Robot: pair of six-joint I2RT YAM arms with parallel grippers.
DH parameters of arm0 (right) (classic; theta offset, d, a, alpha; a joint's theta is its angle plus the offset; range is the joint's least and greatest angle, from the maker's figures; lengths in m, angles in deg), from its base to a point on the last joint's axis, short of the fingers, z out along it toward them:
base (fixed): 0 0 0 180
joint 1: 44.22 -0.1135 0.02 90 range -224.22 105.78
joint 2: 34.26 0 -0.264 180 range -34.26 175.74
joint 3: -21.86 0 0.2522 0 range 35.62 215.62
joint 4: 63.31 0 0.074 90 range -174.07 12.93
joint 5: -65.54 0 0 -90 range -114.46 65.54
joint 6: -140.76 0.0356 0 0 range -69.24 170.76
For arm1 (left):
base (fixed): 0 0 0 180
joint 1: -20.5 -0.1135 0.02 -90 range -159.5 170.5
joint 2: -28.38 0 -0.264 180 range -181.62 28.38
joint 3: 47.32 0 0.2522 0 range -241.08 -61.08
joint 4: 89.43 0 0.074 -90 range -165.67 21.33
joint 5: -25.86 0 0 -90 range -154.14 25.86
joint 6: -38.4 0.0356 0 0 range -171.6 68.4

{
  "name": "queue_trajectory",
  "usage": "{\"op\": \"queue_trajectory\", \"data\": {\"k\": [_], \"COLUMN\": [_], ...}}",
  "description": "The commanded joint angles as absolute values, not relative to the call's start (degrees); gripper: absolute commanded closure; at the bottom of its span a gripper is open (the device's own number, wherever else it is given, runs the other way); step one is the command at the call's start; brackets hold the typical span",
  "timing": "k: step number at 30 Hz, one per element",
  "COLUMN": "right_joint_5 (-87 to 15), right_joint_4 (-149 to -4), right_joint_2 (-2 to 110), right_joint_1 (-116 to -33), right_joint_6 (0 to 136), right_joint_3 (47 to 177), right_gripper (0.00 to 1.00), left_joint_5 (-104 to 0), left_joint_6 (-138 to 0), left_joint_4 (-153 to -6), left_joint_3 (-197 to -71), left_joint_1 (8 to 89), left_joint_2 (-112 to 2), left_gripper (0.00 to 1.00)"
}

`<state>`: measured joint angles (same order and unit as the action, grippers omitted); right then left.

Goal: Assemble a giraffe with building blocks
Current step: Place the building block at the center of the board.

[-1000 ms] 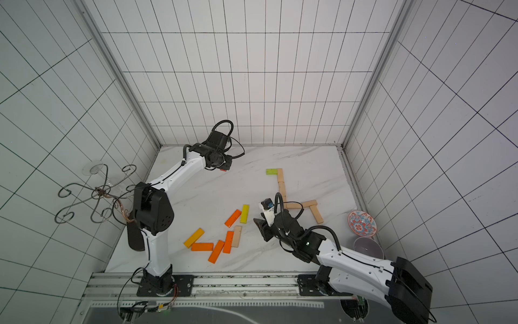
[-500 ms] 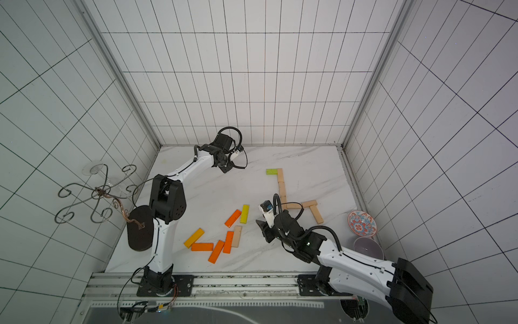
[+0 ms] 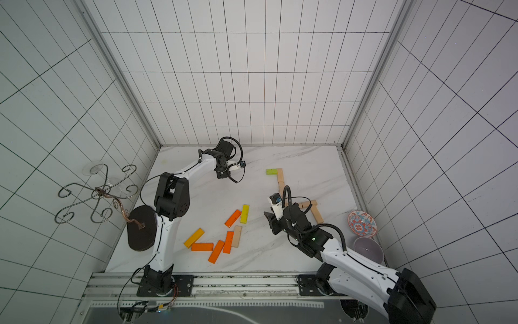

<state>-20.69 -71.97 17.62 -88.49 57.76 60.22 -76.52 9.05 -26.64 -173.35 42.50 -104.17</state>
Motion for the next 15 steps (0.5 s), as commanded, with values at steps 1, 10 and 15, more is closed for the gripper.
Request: {"op": "queue_trajectory", "data": {"k": [1,10,15], "right_joint_5": [-23.0,-24.8,-25.2], "right_joint_4": [-70.9,-68.5,-67.3], "right_joint_2": [18.3,22.3,23.7], "right_joint_1": [-87.1,-85.9,-85.6], "right_joint_6": [57.5,57.2,57.4], "right_joint_3": [59.3,59.8,59.5], "right_gripper": [0.63,0.64,0.64], "left_joint_5": [-77.3,-73.6,-73.0], "left_joint_6": [16.0,22.0,24.2], "left_joint_4": [-27.3,-28.5,-28.7], "left_joint_3": [-173.6,-168.3,-168.5], "left_joint_1": [41.7,40.2,40.0], "left_joint_2": [-106.2,-105.4,-106.5], "left_gripper": [0.79,0.77,0.69]}}
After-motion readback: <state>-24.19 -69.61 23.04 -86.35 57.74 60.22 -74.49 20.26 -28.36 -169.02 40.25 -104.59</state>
